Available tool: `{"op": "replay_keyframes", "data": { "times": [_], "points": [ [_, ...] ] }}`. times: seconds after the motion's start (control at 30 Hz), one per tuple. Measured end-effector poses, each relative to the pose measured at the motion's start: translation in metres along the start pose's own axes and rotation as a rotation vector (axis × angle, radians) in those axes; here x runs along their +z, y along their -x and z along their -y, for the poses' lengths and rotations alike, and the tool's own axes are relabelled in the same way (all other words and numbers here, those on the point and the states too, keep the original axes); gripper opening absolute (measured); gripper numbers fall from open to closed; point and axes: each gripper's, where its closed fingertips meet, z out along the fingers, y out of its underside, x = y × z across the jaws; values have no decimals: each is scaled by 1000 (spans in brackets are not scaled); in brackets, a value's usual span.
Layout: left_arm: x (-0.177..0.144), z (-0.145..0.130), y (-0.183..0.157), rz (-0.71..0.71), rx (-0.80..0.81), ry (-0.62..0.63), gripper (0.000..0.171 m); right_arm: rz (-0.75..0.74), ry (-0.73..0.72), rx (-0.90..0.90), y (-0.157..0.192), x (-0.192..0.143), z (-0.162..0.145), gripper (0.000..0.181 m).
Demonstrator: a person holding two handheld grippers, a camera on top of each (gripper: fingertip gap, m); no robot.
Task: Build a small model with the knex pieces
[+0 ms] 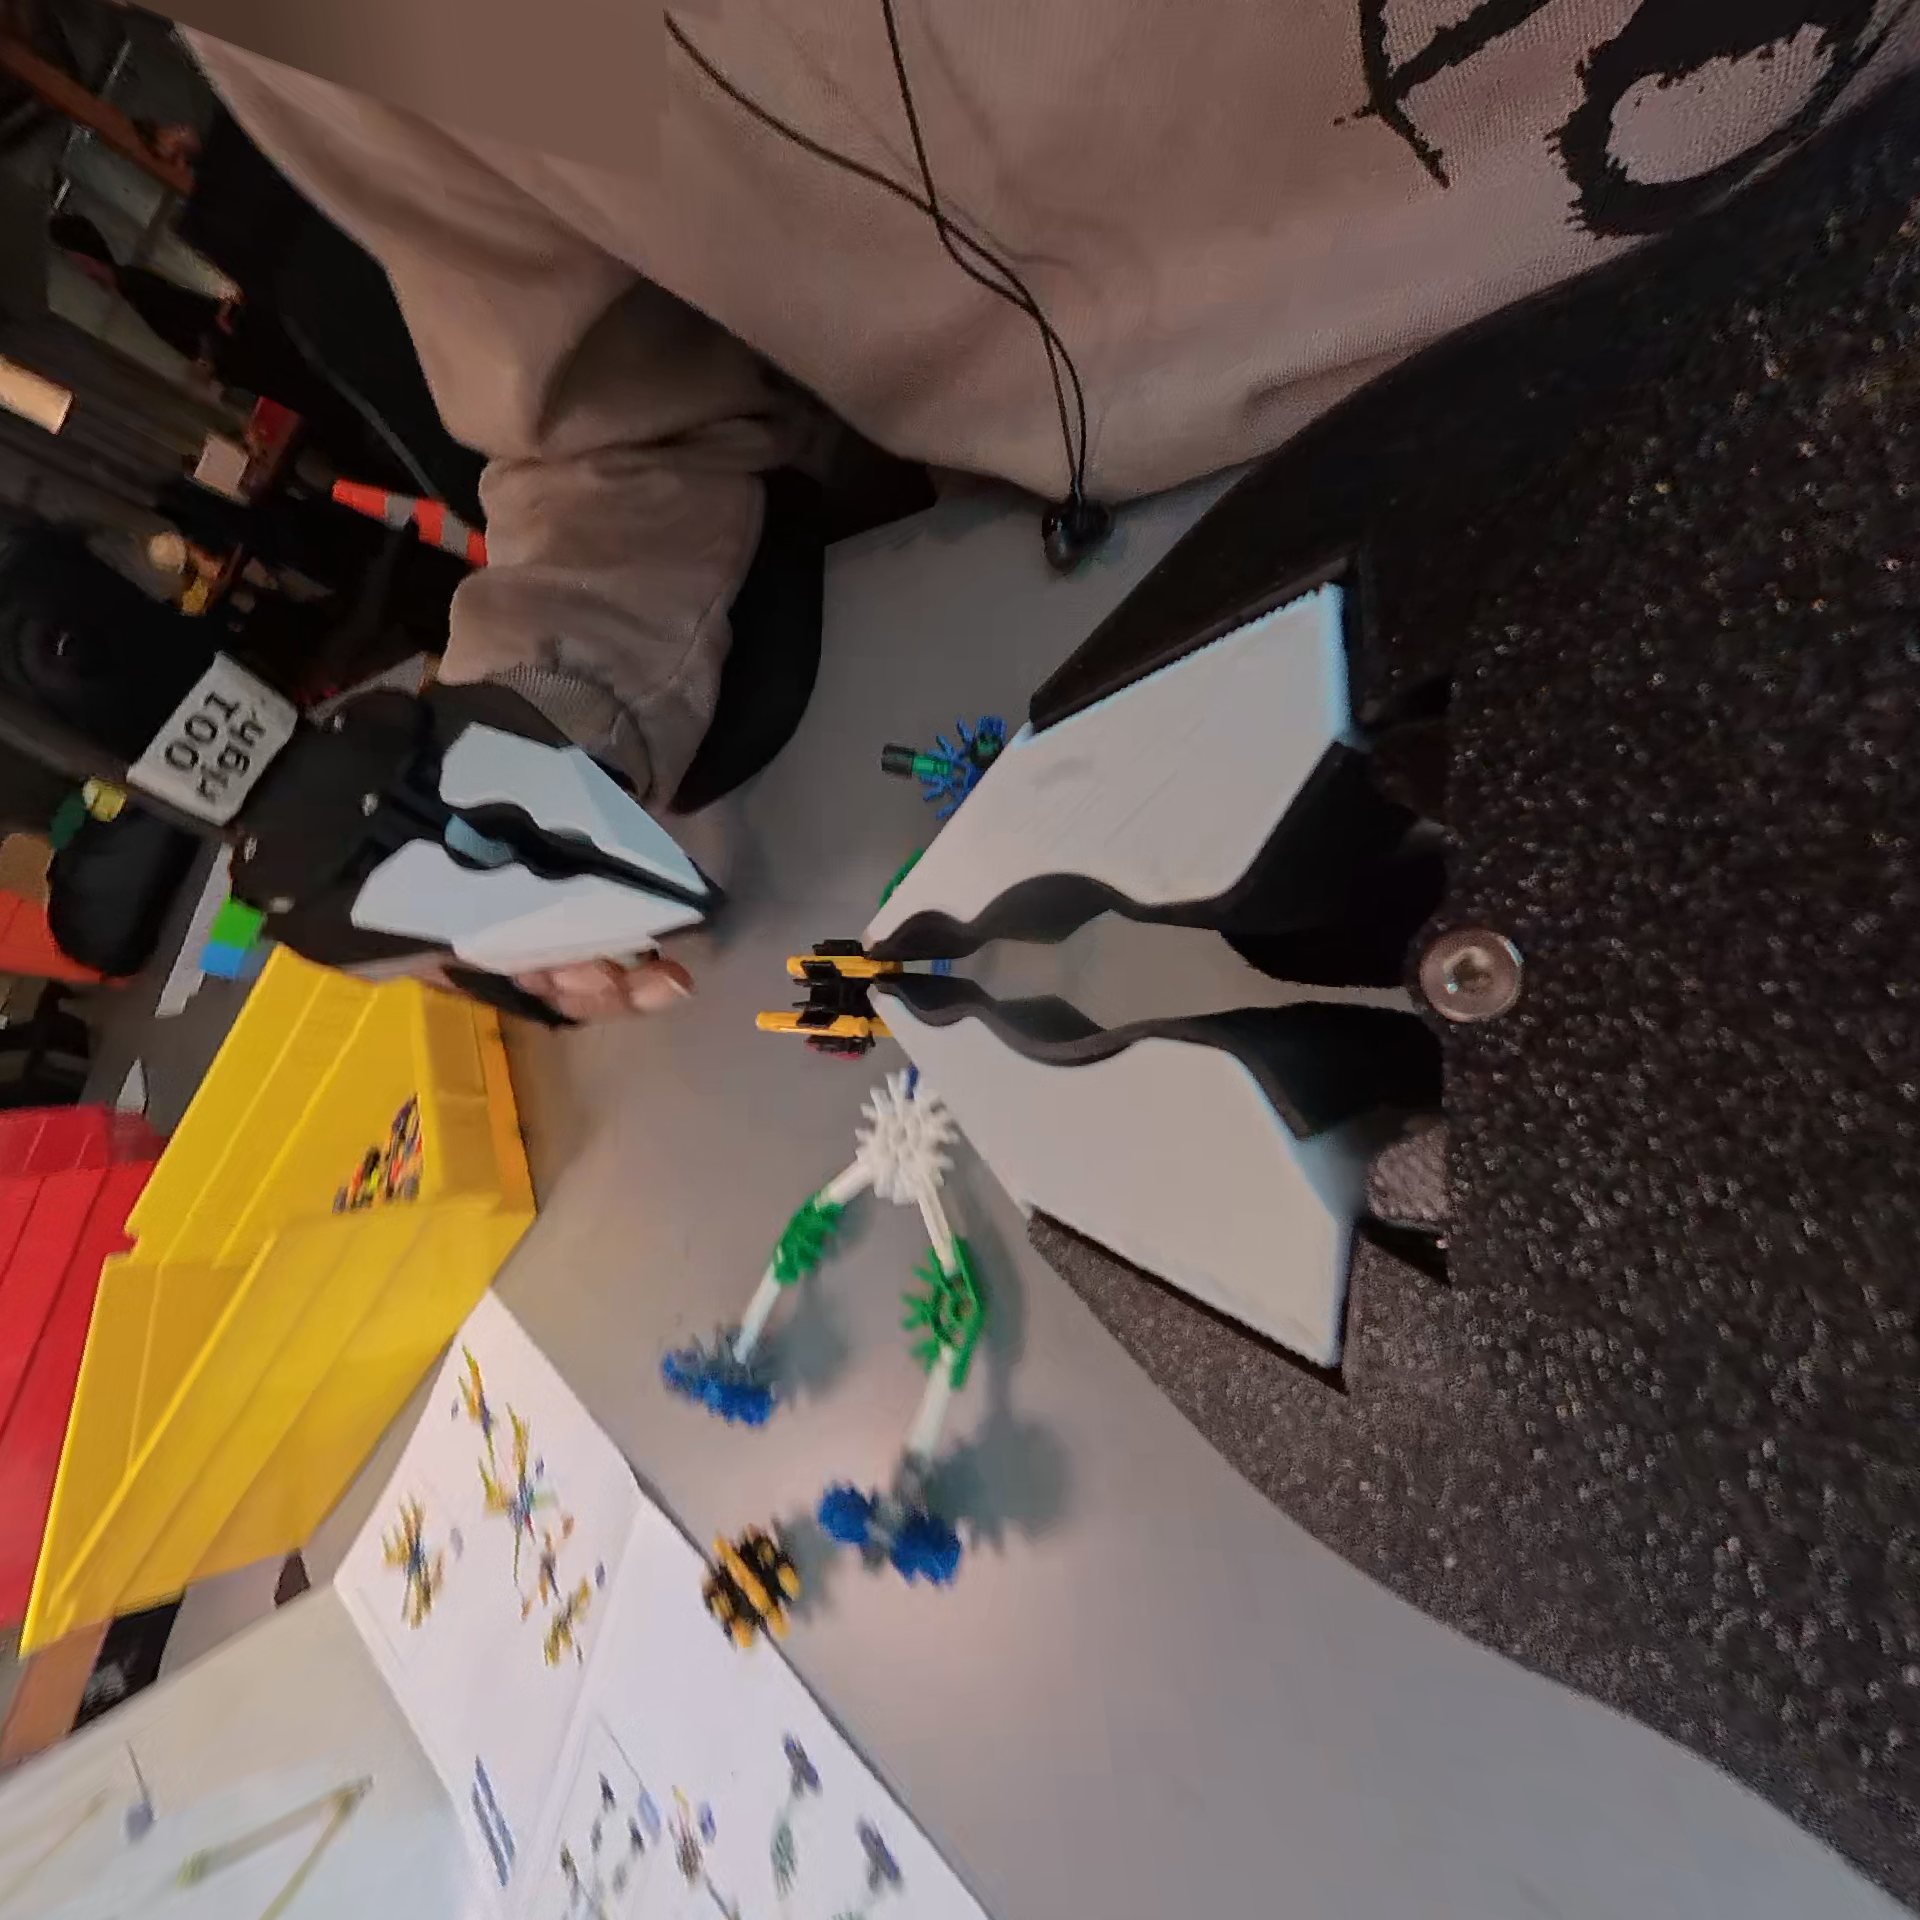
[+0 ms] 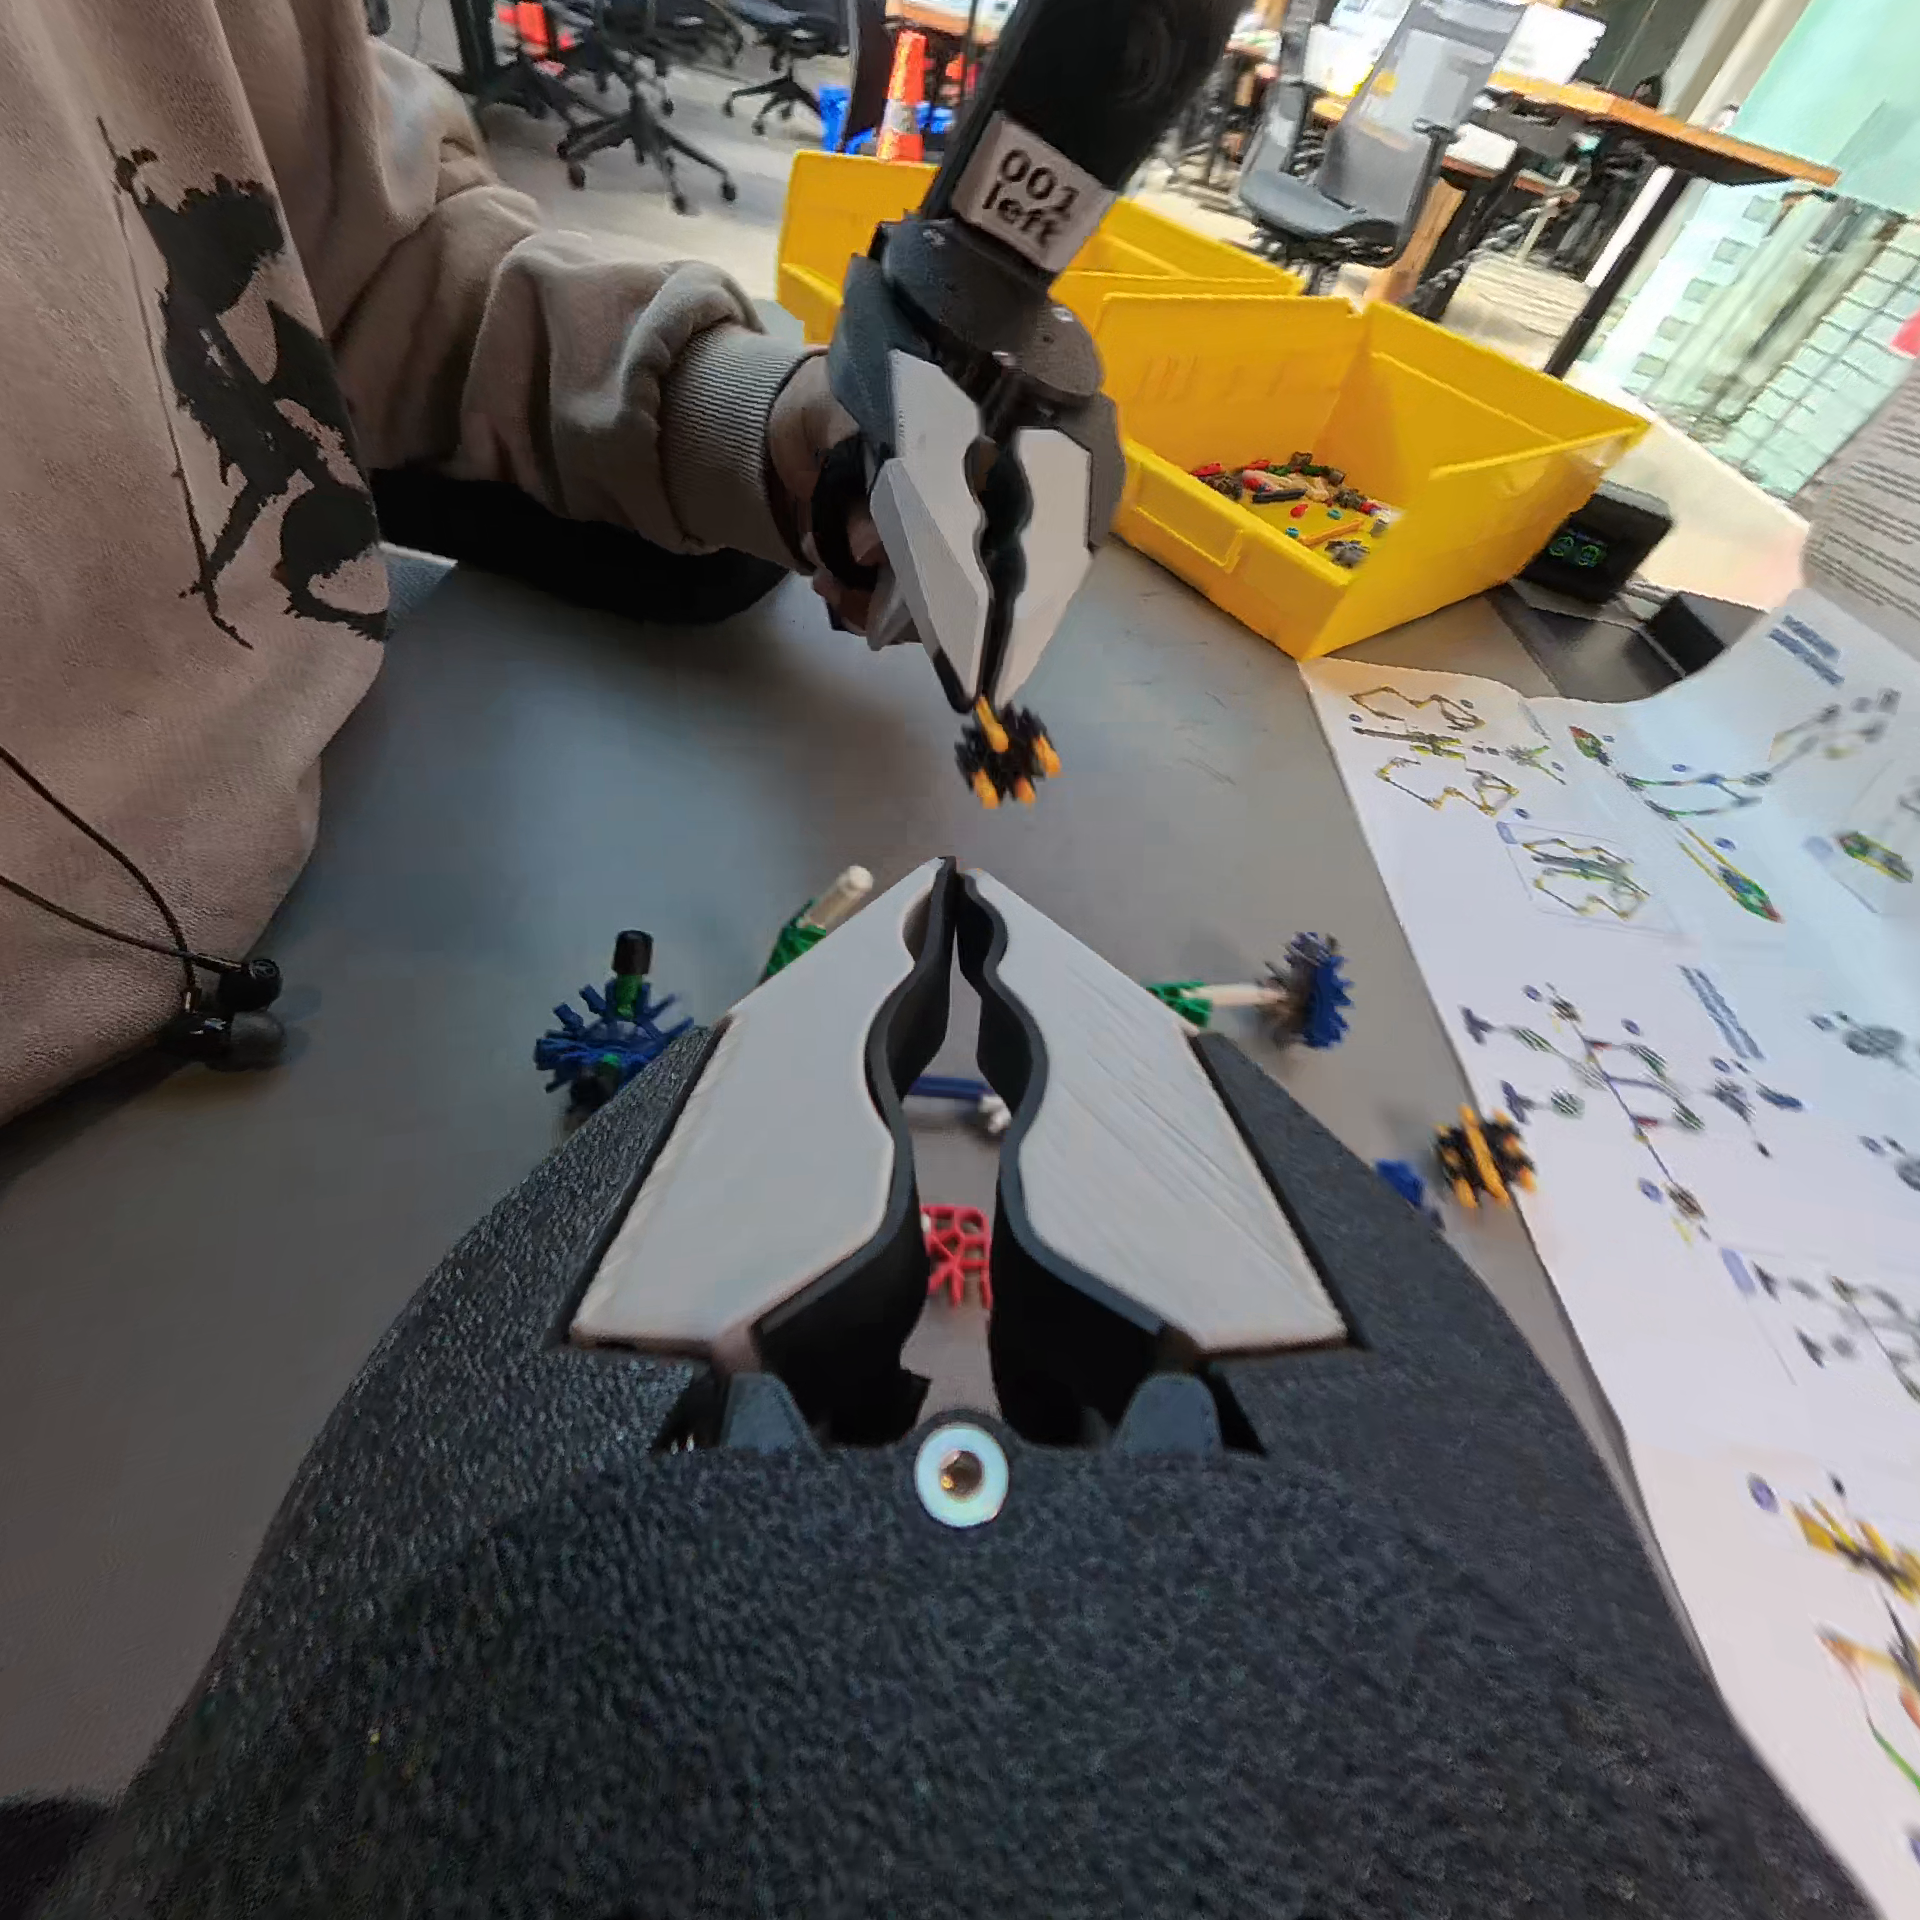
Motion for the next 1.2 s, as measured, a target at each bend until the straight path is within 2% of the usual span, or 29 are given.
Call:
{"op": "replay_keyframes", "data": {
  "times": [0.03, 0.07, 0.13, 0.23, 0.3, 0.37, 0.4, 0.47, 0.57, 0.6, 0.93, 1.03, 1.2],
  "points": [
    [-16, 2, 12, 24, -56, -42, 1, -36, -33, 38, -11, -14, 1, 0],
    [-21, -2, 12, 9, -66, -40, 1, -39, 0, 28, -13, -15, -4, 0],
    [6, -19, -1, -17, 9, 79, 2, 2, 70, -17, -2, 12, -11, 0],
    [20, -16, -1, -20, 22, 93, 2, 18, 74, -19, -2, 22, -8, 4],
    [16, -15, 5, -6, 10, 75, 2, 21, 97, 20, -4, 19, -15, 32],
    [16, -13, 2, -20, 0, 49, 2, 5, 140, 3, -1, 24, -21, 48],
    [17, -10, -2, -30, 10, 40, 2, -2, 144, -12, 0, 28, -20, 49],
    [21, -4, -9, -61, 11, 20, 2, -3, 129, -32, 4, 38, -13, 48],
    [22, 0, -17, -97, 4, -1, 2, 6, 99, -44, 8, 45, -4, 25],
    [21, 0, -19, -108, -2, -3, 2, 11, 94, -51, 9, 46, -3, 23],
    [19, 3, -18, -66, 10, 9, 2, 66, 44, 45, 8, 41, 2, 22],
    [18, 3, -12, -25, 7, 12, 1, 40, 72, 65, 3, 43, -2, 22],
    [19, -4, 7, 107, -17, 52, 1, -102, 210, 73, -13, 57, -24, 22]
  ]
}}
